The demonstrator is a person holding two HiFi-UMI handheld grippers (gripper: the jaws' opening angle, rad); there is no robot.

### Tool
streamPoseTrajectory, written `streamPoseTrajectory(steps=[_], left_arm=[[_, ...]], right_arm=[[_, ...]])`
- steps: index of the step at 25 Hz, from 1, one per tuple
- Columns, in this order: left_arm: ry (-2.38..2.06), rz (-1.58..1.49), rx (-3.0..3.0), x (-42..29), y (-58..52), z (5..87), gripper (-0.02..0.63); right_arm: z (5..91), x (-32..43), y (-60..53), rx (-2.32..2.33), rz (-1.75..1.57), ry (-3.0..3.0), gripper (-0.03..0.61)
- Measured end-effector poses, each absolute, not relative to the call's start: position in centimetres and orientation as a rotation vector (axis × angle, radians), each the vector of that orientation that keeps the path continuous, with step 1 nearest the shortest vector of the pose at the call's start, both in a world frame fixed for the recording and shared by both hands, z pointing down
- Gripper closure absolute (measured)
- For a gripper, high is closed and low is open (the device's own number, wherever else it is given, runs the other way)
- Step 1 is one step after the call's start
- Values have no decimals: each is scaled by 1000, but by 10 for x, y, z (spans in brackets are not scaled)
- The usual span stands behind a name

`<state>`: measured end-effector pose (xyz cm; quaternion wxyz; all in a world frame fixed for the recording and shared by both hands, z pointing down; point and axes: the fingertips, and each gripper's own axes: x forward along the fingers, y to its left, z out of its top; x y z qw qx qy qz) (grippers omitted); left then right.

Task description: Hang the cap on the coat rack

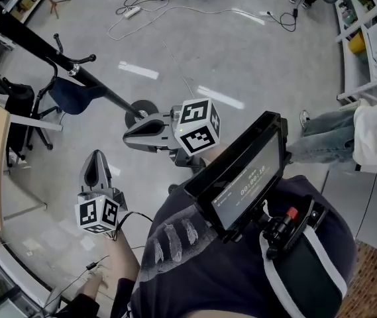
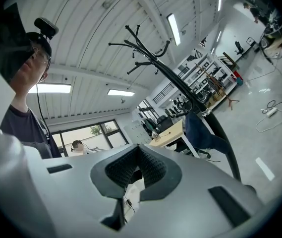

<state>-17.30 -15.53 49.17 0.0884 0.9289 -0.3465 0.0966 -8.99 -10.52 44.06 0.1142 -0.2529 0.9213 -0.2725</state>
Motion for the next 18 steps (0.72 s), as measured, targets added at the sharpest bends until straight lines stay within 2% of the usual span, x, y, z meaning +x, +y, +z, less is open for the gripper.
streamPoseTrajectory(steps=[14, 18], left_arm=[[-889, 176, 2737, -248, -129, 503, 606], [-815, 172, 2725, -248, -128, 513, 606]], right_arm=[[447, -184, -79, -870, -809, 2766, 575], [449, -188, -76, -937, -821, 2749, 575]])
